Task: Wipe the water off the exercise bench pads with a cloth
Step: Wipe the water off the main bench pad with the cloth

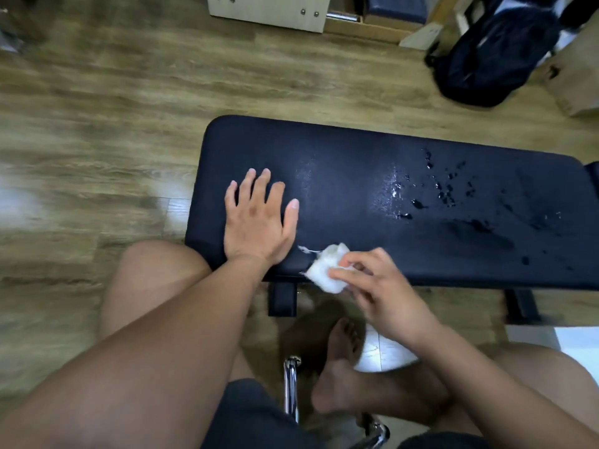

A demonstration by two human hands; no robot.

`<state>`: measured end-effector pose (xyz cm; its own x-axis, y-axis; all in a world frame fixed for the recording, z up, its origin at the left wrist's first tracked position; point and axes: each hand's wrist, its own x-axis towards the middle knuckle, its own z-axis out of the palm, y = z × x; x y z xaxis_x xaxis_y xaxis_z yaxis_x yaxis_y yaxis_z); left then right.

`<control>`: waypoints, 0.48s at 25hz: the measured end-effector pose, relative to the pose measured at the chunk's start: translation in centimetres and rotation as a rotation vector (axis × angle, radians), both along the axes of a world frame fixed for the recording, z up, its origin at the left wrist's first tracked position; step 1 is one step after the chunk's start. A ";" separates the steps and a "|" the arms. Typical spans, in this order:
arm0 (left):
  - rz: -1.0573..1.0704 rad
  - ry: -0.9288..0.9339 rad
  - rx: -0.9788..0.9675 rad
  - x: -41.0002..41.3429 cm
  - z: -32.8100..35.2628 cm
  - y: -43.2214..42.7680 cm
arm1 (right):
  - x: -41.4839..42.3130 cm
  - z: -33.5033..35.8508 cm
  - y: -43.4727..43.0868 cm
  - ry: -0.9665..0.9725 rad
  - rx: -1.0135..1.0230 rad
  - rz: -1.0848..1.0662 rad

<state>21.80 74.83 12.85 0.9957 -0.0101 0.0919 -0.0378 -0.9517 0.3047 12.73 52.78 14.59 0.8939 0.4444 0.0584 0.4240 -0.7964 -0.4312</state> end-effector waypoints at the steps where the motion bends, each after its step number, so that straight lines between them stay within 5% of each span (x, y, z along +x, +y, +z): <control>1: -0.004 -0.001 0.000 0.0 0.0 0.0 | -0.9 -0.2 -2.8 -0.020 -0.029 -0.096; 5: -0.006 0.005 0.004 0.0 -0.3 0.2 | -2.8 1.3 -12.7 -0.026 -0.148 -0.778; 8: -0.007 0.001 0.013 0.2 -0.4 0.2 | -0.3 2.0 -12.1 0.025 -0.163 -1.187; 12: -0.003 -0.011 0.011 0.1 -0.4 0.2 | 4.0 1.5 -0.7 -0.035 -0.170 -0.961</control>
<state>21.93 75.00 12.47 0.9946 -0.0146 0.1027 -0.0443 -0.9548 0.2939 16.77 52.12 16.12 0.8787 -0.4679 0.0947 -0.4279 -0.8598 -0.2786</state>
